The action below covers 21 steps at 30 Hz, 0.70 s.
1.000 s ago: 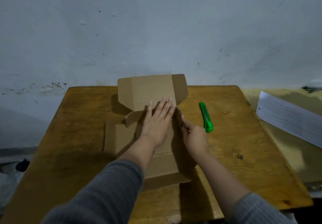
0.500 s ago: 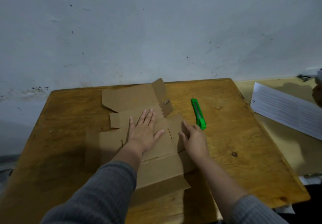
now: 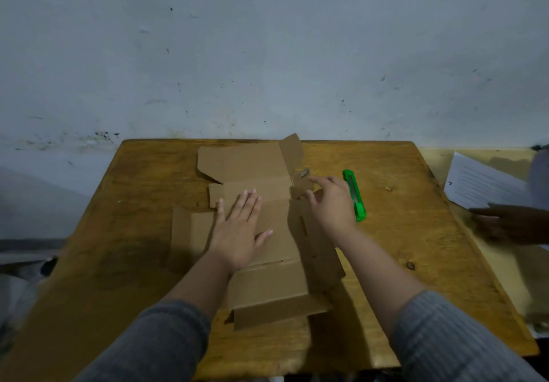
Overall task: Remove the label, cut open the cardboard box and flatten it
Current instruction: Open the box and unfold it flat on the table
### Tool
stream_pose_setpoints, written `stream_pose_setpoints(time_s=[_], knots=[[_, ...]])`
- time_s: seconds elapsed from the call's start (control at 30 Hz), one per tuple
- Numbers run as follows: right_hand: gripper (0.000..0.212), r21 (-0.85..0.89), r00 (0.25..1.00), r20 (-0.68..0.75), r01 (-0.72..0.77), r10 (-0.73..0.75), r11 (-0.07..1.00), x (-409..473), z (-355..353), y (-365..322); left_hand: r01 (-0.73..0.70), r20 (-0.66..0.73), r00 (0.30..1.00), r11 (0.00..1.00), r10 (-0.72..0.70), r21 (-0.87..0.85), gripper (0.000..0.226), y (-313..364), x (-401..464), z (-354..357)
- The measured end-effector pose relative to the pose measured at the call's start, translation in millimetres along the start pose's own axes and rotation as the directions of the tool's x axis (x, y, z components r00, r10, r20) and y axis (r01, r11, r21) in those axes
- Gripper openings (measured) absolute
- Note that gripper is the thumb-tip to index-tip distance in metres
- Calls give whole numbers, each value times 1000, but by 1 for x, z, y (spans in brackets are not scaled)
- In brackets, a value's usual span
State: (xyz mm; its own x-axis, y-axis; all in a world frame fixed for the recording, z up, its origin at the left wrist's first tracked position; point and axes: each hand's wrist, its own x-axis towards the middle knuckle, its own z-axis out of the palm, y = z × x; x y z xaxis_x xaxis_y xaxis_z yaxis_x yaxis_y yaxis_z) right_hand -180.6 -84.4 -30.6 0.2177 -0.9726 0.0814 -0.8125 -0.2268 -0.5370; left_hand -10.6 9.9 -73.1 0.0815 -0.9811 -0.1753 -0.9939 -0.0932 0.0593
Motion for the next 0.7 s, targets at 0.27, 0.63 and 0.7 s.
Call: stream_pose_setpoints(time_s=[0.27, 0.63, 0.7], knots=[[44, 0, 985, 172, -29, 28, 1000, 61, 10, -11, 252, 2, 968, 968, -252, 22, 112, -23, -23, 25], [48, 614, 878, 261, -471, 401, 633, 118, 43, -1, 216, -12, 976, 976, -216, -25, 122, -26, -19, 29], [49, 692, 840, 295, -516, 455, 504, 120, 40, 1, 207, -39, 977, 977, -209, -52, 121, -28, -15, 29]])
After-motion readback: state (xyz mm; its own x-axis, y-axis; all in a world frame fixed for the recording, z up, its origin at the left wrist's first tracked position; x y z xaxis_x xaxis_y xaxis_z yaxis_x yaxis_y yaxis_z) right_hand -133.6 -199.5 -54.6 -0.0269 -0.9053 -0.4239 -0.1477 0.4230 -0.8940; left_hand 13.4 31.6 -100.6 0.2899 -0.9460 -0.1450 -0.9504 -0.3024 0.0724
